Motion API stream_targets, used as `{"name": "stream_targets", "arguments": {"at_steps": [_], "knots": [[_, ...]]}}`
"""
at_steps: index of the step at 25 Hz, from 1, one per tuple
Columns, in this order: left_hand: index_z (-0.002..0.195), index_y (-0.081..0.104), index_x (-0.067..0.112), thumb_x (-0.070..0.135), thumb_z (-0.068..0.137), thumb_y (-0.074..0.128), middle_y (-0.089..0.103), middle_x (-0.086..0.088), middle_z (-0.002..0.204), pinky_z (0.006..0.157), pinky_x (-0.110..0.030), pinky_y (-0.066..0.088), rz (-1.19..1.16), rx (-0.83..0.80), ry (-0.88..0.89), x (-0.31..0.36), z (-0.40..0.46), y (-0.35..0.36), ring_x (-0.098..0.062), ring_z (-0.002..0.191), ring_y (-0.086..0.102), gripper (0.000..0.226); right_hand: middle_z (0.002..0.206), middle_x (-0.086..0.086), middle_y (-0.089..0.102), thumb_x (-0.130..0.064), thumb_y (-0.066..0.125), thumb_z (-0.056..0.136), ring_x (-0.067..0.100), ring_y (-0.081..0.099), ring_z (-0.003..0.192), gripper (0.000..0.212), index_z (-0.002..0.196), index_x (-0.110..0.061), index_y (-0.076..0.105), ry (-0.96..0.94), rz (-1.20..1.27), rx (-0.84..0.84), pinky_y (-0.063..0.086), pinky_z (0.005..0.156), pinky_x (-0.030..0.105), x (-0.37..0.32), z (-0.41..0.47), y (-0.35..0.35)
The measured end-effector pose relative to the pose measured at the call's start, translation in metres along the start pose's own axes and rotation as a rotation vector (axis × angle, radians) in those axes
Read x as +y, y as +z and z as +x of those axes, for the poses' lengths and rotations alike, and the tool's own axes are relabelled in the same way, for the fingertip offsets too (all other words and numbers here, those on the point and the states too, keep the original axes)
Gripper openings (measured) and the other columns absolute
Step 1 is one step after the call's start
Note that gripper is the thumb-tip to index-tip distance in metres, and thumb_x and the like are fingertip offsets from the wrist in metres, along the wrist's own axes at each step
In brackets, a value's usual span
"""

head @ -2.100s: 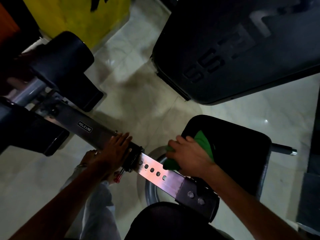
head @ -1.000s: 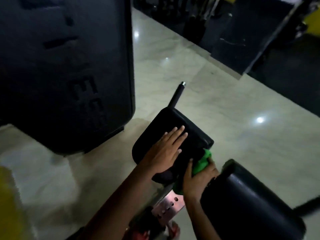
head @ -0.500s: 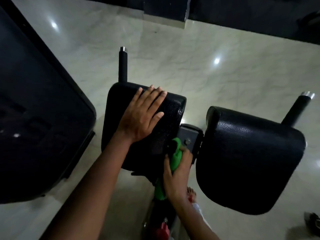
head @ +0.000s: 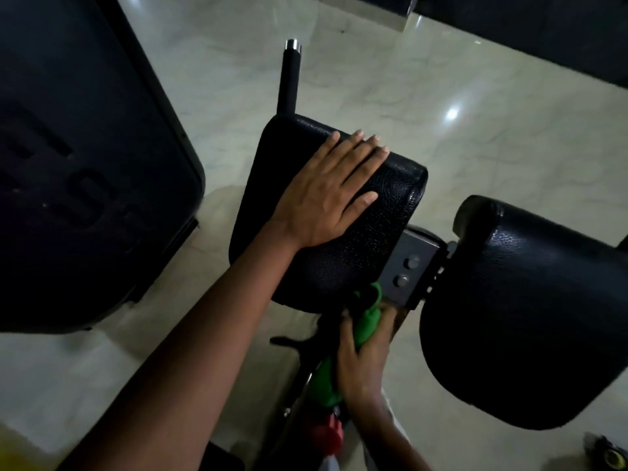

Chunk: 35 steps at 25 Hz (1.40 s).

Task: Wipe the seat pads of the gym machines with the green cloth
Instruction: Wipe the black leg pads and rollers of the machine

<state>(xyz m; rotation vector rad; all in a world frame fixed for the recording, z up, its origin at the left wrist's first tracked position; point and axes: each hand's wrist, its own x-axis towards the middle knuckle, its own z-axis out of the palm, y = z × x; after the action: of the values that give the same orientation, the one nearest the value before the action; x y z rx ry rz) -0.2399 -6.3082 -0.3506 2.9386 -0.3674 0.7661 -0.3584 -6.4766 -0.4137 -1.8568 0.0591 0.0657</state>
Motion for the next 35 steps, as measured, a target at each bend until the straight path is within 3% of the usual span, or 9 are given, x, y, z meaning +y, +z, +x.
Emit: {"name": "stream_targets", "arguments": {"at_steps": [5, 9, 14, 16, 19, 23, 26, 29, 35], "knots": [[0.144, 0.037, 0.006, 0.037, 0.1, 0.032, 0.039, -0.014, 0.149, 0.118, -0.041, 0.014, -0.002, 0.008, -0.002, 0.0, 0.0, 0.002, -0.029, 0.14, 0.031, 0.055, 0.085, 0.001, 0.057, -0.04, 0.055, 0.073, 0.008, 0.057, 0.073, 0.025, 0.095, -0.031, 0.047, -0.068, -0.003, 0.062, 0.048, 0.067, 0.025, -0.021, 0.03, -0.026], [0.143, 0.039, 0.005, 0.036, 0.099, 0.034, 0.041, -0.014, 0.147, 0.117, -0.041, 0.016, -0.03, 0.021, -0.015, 0.003, -0.001, 0.0, -0.029, 0.139, 0.032, 0.054, 0.096, -0.002, 0.059, -0.037, 0.056, 0.069, 0.005, 0.057, 0.086, 0.036, 0.104, -0.032, 0.048, -0.295, -0.026, 0.066, 0.049, 0.082, 0.025, -0.072, 0.073, -0.051], [0.149, 0.026, 0.01, 0.032, 0.101, 0.034, 0.02, -0.006, 0.158, 0.119, -0.037, 0.012, -0.122, 0.032, -0.308, 0.024, -0.036, -0.002, -0.02, 0.147, 0.011, 0.054, 0.108, 0.003, 0.052, -0.049, 0.057, 0.062, 0.013, 0.052, 0.088, 0.074, 0.123, -0.015, 0.033, -0.51, -0.34, -0.11, 0.038, 0.068, 0.01, -0.148, 0.122, -0.048], [0.15, 0.023, 0.011, 0.031, 0.101, 0.035, 0.015, -0.004, 0.159, 0.119, -0.036, 0.012, -0.15, 0.031, -0.396, 0.031, -0.054, -0.003, -0.018, 0.147, 0.006, 0.054, 0.104, 0.001, 0.053, -0.043, 0.068, 0.067, 0.015, 0.053, 0.086, 0.07, 0.118, -0.009, 0.034, -0.599, -0.478, -0.267, 0.042, 0.067, 0.013, -0.172, 0.141, -0.027], [0.151, 0.022, 0.012, 0.031, 0.101, 0.036, 0.013, -0.002, 0.16, 0.118, -0.036, 0.014, -0.171, 0.053, -0.531, 0.037, -0.071, -0.006, -0.016, 0.147, 0.006, 0.054, 0.101, 0.0, 0.06, -0.022, 0.078, 0.069, 0.022, 0.061, 0.09, 0.049, 0.108, -0.017, 0.049, -0.763, -0.664, -0.605, 0.05, 0.076, 0.037, -0.198, 0.178, 0.022], [0.148, 0.028, 0.014, 0.031, 0.101, 0.031, 0.015, -0.002, 0.159, 0.118, -0.036, 0.015, -0.117, 0.065, -0.61, 0.051, -0.079, 0.005, -0.017, 0.147, 0.009, 0.05, 0.087, -0.011, 0.06, -0.027, 0.08, 0.071, 0.01, 0.058, 0.081, 0.033, 0.095, -0.016, 0.06, -0.995, -0.693, -0.953, 0.044, 0.07, 0.018, -0.224, 0.205, 0.103], [0.151, 0.018, 0.017, 0.032, 0.099, 0.027, 0.014, 0.0, 0.159, 0.118, -0.035, 0.011, -0.059, 0.074, -0.701, 0.058, -0.073, 0.011, -0.016, 0.147, 0.009, 0.055, 0.079, -0.008, 0.063, -0.039, 0.078, 0.07, 0.015, 0.061, 0.079, 0.029, 0.085, -0.023, 0.059, -1.081, -0.994, -1.265, 0.048, 0.071, 0.028, -0.237, 0.209, 0.157], [0.151, 0.016, 0.017, 0.031, 0.099, 0.027, 0.014, 0.002, 0.159, 0.119, -0.036, 0.01, -0.044, 0.099, -0.782, 0.065, -0.071, 0.015, -0.014, 0.147, 0.009, 0.055, 0.077, -0.002, 0.065, -0.036, 0.08, 0.07, 0.018, 0.062, 0.079, 0.025, 0.08, -0.022, 0.063, -1.005, -1.151, -1.534, 0.048, 0.072, 0.033, -0.253, 0.219, 0.177], [0.151, 0.02, 0.013, 0.031, 0.098, 0.034, 0.012, -0.001, 0.16, 0.118, -0.035, 0.011, -0.11, 0.266, -1.089, 0.089, -0.058, 0.024, -0.013, 0.147, 0.009, 0.058, 0.08, 0.007, 0.07, -0.019, 0.074, 0.077, 0.019, 0.067, 0.078, 0.009, 0.084, -0.015, 0.07, -0.688, -1.24, -1.831, 0.052, 0.074, 0.034, -0.255, 0.204, 0.2]]}}
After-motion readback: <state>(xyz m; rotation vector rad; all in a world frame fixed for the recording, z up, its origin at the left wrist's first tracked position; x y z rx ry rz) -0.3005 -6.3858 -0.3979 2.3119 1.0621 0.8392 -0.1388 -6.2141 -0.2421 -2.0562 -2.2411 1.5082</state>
